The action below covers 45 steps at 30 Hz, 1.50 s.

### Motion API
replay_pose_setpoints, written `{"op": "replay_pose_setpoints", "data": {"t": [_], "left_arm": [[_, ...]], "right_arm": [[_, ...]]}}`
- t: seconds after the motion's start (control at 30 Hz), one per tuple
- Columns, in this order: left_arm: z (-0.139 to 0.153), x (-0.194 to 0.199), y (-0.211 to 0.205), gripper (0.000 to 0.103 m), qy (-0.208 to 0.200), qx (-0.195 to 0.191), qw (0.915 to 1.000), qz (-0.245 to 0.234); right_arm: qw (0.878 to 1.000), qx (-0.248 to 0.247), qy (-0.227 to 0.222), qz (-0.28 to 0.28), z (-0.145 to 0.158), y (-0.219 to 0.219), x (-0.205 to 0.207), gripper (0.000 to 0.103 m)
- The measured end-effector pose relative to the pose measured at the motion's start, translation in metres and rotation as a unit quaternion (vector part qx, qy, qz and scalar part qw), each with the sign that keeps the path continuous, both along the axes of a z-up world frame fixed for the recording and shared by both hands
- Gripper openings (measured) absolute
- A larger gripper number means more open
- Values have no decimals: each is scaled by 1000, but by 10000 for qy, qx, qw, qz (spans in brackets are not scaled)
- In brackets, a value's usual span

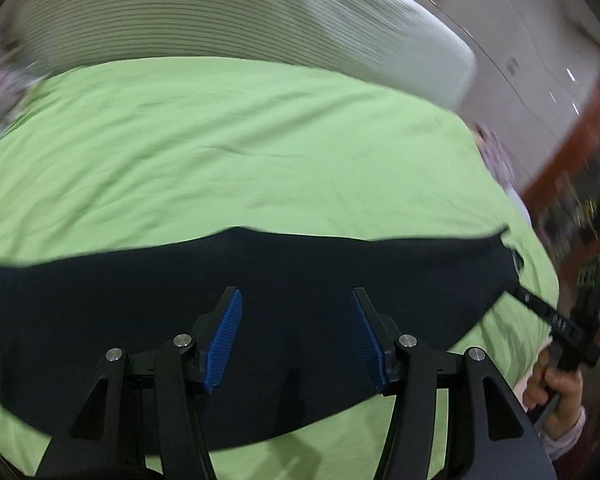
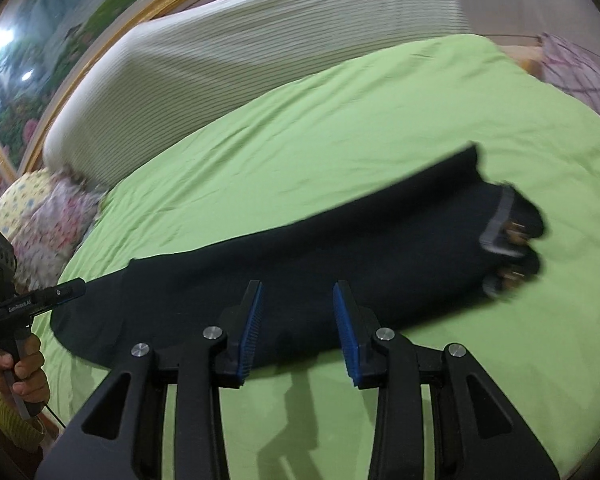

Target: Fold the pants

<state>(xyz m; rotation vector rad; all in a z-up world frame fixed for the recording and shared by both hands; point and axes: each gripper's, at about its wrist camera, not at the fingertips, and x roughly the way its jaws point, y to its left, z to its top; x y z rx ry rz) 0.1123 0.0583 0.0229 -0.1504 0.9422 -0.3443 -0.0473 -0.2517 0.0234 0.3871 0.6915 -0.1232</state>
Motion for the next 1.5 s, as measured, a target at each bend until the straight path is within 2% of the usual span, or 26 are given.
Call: {"op": "replay_pose_setpoints", "data": {"t": [0.2, 0.43, 0.57, 0.73, 0.9, 0.93, 0.97, 1.0, 1.13, 1.23, 1.27, 1.37, 1.43, 1.5], "left_arm": [[-5, 29, -74, 57, 230, 227, 9954, -907], [-7, 50, -140, 58, 324, 390, 9867, -1543], [-9, 64, -172, 59, 391, 378, 9809, -1866], [-12, 80, -217, 60, 607, 361, 9696, -2344], [-12, 90, -252, 60, 632, 496, 9611, -2641], [-14, 94, -261, 60, 660, 531, 9596, -2684], [-15, 96, -267, 60, 678, 547, 9583, -2721], [-17, 99, -273, 60, 700, 566, 9569, -2761], [-22, 109, -294, 60, 769, 707, 9499, -2945], [-30, 117, -312, 61, 852, 814, 9438, -3088], [-33, 119, -317, 61, 889, 848, 9422, -3117], [-42, 126, -334, 61, 981, 963, 9357, -3250], [-45, 129, -341, 61, 995, 1003, 9322, -3333], [-47, 131, -347, 61, 1039, 959, 9297, -3402]], "right_arm": [[9984, 149, -99, -528, -1, -33, -18, 38], [9933, 370, -186, -1080, -5, -65, -32, 38], [9900, 565, -237, -1267, -9, -80, -35, 38], [9867, 789, -307, -1387, -12, -89, -28, 38], [9841, 1033, -384, -1390, -18, -97, -23, 37], [9843, 1026, -387, -1381, -18, -97, -24, 30], [9844, 1005, -382, -1392, -18, -98, -24, 13], [9841, 995, -384, -1416, -18, -98, -26, 8], [9809, 1233, -432, -1443, -22, -99, -39, 9], [9734, 1609, -341, -1592, -31, -106, -45, 13], [9719, 1664, -303, -1638, -33, -108, -46, 21], [9699, 1752, -380, -1650, -35, -109, -49, 34], [9698, 1784, -438, -1605, -35, -108, -46, 39], [9710, 1744, -420, -1581, -36, -104, -39, 39]]}}
